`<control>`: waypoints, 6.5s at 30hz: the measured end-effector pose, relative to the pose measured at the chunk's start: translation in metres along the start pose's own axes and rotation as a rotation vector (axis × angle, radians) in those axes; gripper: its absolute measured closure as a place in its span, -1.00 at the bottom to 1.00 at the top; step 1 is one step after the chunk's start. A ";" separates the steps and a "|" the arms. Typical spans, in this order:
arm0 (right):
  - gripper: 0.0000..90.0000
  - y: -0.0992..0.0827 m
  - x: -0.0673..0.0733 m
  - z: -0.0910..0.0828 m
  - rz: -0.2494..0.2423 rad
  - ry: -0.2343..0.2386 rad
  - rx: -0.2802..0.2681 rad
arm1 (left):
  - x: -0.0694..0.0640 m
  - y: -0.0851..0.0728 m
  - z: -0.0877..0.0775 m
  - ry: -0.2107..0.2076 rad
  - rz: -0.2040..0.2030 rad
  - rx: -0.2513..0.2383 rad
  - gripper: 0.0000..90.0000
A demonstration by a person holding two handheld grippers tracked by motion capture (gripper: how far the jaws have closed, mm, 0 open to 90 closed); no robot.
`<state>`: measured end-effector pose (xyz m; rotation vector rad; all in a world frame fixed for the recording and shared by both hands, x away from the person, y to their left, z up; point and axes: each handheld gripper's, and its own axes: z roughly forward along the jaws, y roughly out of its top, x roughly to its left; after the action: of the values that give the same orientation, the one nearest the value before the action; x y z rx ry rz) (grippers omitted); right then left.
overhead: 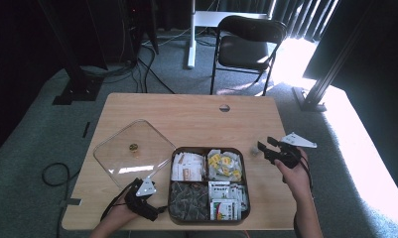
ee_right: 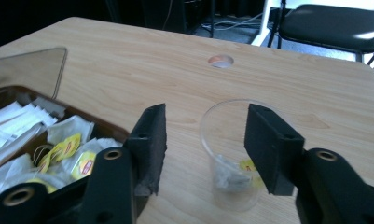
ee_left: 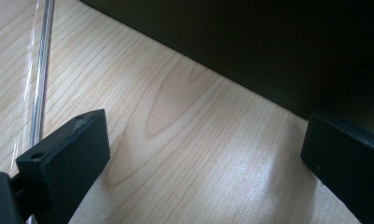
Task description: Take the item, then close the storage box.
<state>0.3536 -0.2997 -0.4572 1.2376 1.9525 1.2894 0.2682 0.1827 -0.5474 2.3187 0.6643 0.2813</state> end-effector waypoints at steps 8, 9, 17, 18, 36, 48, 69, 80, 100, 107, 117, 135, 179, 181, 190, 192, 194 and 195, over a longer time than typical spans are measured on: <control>-0.23 -0.006 0.011 -0.005 -0.056 0.048 -0.022 | 0.000 0.000 0.000 0.000 -0.001 0.000 -0.97; -0.23 -0.006 0.011 -0.005 -0.056 0.048 -0.022 | 0.000 0.000 0.000 0.000 -0.001 0.000 -0.97; -0.42 -0.020 0.019 -0.009 -0.068 0.087 -0.012 | 0.000 0.000 0.000 0.001 0.000 0.000 -0.97; -0.45 -0.022 0.020 -0.009 -0.071 0.090 -0.015 | 0.000 0.000 0.000 0.000 0.000 0.000 -0.97; -0.58 -0.057 0.024 -0.016 -0.063 0.107 0.014 | 0.000 0.000 0.000 0.000 0.000 0.000 -0.97; -0.59 -0.083 0.024 -0.016 -0.069 0.112 0.077 | 0.000 0.000 0.000 0.000 0.000 0.000 -0.97; -0.58 -0.107 0.030 -0.009 -0.121 0.115 0.188 | 0.000 0.000 0.000 0.000 0.000 0.000 -0.97; -0.58 -0.106 0.037 0.000 -0.183 0.143 0.263 | 0.000 0.000 0.000 0.000 0.000 -0.001 -0.97; -0.59 -0.106 0.039 0.002 -0.197 0.164 0.303 | 0.000 0.000 0.000 -0.001 0.001 0.000 -0.97; -0.58 -0.106 0.039 0.002 -0.196 0.163 0.304 | 0.000 -0.001 -0.001 -0.002 0.004 0.000 -0.97; -0.59 -0.106 0.040 0.002 -0.197 0.162 0.304 | 0.008 -0.003 -0.009 0.049 -0.041 0.026 -0.96; -0.59 -0.106 0.040 0.002 -0.197 0.162 0.305 | 0.033 -0.002 -0.028 0.152 -0.198 -0.030 -0.96; -0.59 -0.106 0.040 0.002 -0.197 0.160 0.306 | 0.110 0.002 -0.039 0.459 -0.390 -0.112 -0.93; -0.59 -0.106 0.040 0.002 -0.197 0.160 0.306 | 0.113 0.004 -0.037 0.458 -0.390 -0.114 -0.93; -0.59 -0.106 0.040 0.002 -0.197 0.160 0.306 | 0.123 0.009 -0.030 0.467 -0.408 -0.128 -0.90; -0.59 -0.106 0.040 0.002 -0.197 0.160 0.306 | 0.125 0.009 -0.027 0.465 -0.413 -0.130 -0.86; -0.59 -0.106 0.040 0.002 -0.197 0.160 0.306 | 0.127 0.009 -0.024 0.454 -0.417 -0.129 -0.84; -0.59 -0.106 0.040 0.002 -0.197 0.160 0.307 | 0.127 0.009 -0.023 0.446 -0.415 -0.124 -0.72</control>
<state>0.2923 -0.2791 -0.5502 1.0686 2.3905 1.0462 0.3707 0.2582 -0.5228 1.9518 1.2846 0.6318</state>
